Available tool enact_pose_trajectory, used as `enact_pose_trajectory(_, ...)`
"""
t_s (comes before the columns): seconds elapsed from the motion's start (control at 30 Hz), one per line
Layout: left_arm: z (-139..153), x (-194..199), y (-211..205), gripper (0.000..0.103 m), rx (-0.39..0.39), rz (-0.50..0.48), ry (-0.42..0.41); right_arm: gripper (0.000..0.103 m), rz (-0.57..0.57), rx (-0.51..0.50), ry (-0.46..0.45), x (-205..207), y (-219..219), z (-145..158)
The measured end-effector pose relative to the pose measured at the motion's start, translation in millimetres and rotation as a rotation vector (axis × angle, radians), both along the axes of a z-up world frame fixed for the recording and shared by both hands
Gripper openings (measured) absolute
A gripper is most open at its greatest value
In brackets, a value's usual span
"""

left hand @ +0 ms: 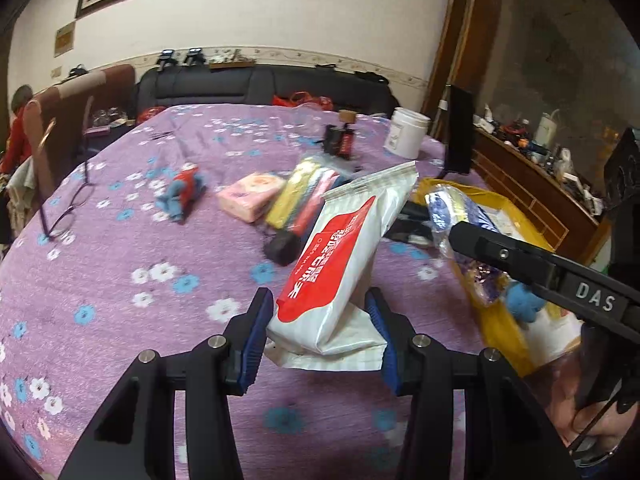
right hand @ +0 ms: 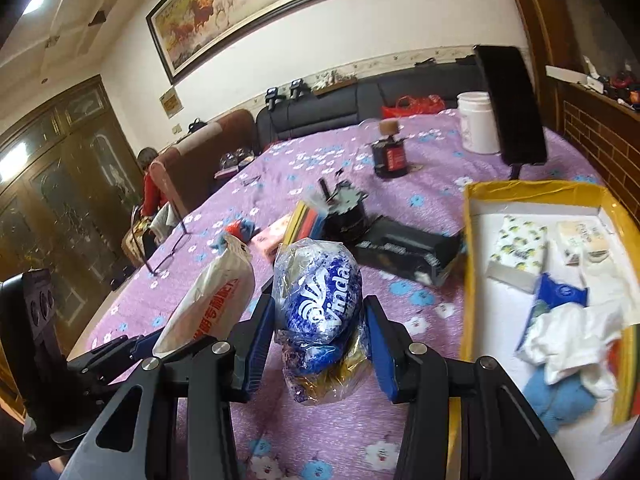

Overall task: Organize soft objects
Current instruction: 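Carry the wipes pack and Vinda bag over the tray and lower them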

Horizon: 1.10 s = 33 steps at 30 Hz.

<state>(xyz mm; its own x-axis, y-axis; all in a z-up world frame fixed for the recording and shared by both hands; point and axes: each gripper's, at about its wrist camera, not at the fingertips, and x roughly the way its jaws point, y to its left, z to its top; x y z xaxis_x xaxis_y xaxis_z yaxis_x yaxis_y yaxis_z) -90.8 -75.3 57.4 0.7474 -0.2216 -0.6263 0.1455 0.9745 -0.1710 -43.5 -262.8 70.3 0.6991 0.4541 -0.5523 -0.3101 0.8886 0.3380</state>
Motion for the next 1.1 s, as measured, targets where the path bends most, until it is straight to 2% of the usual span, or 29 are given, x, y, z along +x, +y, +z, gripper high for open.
enact_pose_trajectory(0.2,13.4,-0.1,-27.9,0.047,-0.005,-0.074,-0.022,0.049,-0.056,-0.004,-0.009,-5.1,-24.0,7.2)
enact_pose_trajectory(0.4,12.5,-4.8,-47.6,0.047,0.006,-0.125,-0.018,0.049,-0.092,0.005,0.001,-7.5,-41.5,7.3)
enact_pose_trajectory(1.1,11.3,-12.2,-67.2,0.047,0.021,-0.162,-0.003,0.049,-0.116,0.026,-0.008,-10.4,-58.4,9.3)
